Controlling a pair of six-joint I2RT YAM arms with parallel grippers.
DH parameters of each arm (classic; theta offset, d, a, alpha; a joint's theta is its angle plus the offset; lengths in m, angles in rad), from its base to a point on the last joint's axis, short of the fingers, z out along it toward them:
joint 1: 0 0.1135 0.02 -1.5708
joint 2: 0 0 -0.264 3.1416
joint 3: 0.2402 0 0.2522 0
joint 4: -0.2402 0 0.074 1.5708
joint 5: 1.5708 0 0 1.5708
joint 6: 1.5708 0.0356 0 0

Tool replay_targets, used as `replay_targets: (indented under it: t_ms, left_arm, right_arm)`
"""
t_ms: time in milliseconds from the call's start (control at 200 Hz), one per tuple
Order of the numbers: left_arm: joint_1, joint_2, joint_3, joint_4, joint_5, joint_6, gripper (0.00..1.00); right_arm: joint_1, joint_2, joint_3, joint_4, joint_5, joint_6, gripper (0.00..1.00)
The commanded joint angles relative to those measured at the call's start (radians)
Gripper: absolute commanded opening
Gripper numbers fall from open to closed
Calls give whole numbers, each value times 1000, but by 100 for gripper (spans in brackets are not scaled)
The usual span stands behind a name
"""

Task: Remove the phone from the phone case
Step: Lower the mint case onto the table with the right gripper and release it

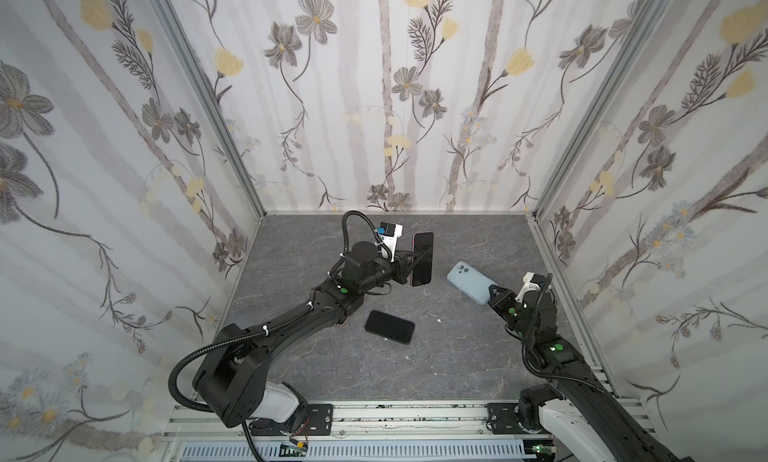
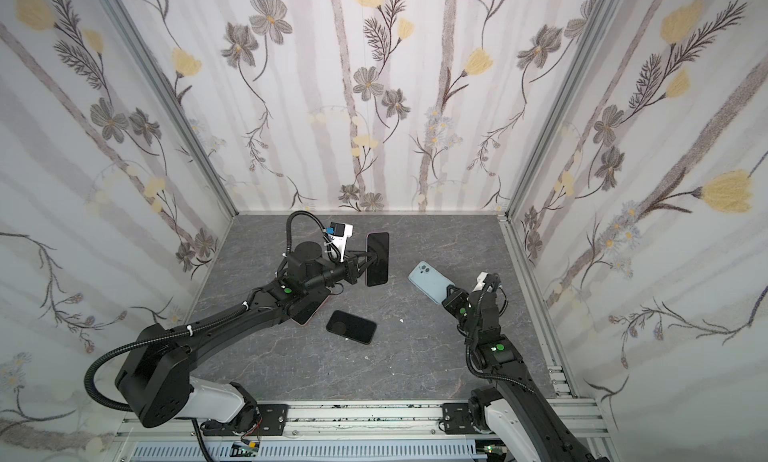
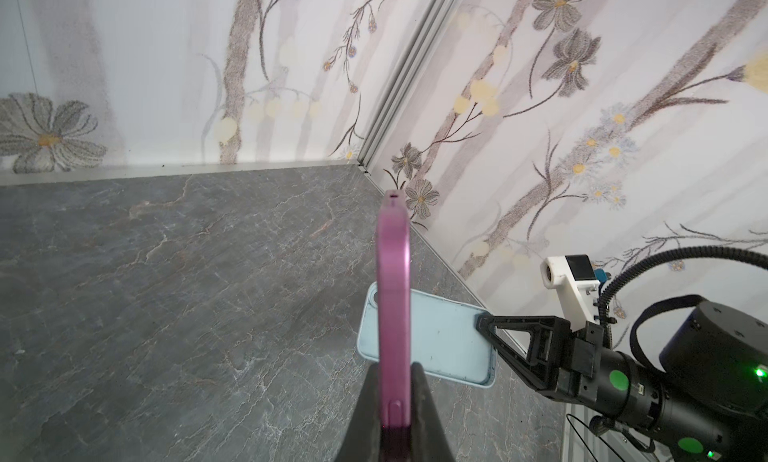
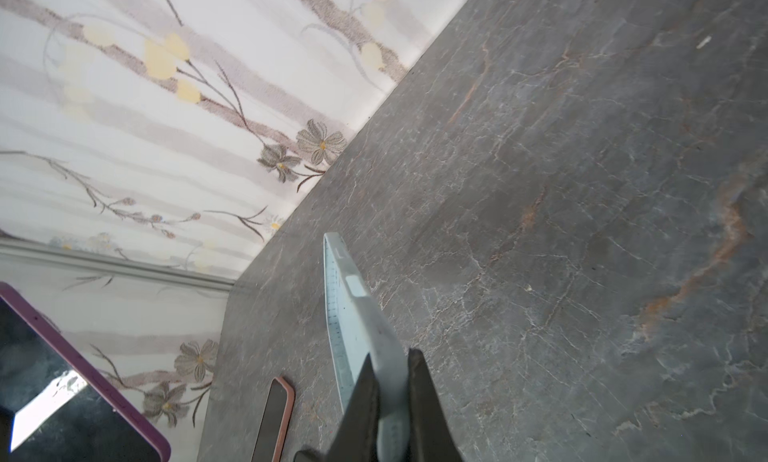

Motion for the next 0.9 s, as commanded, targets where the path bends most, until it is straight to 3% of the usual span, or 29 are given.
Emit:
replay_targets:
  t_ms: [0, 345, 650, 894]
  left_arm:
    - [-27, 33, 13, 79, -41, -58, 0]
    - [-23, 2, -44, 73, -119, -145, 0]
    - [47, -86, -131, 53, -69, -175, 0]
    - [103, -150, -152, -17, -18, -144, 0]
  right_arm:
    - [10, 44, -25, 114, 160, 218, 0]
    - [125, 394, 85, 248, 351, 560, 0]
    - [222, 767, 240, 352, 459, 779, 0]
    - [260, 941, 374, 314, 523, 893, 0]
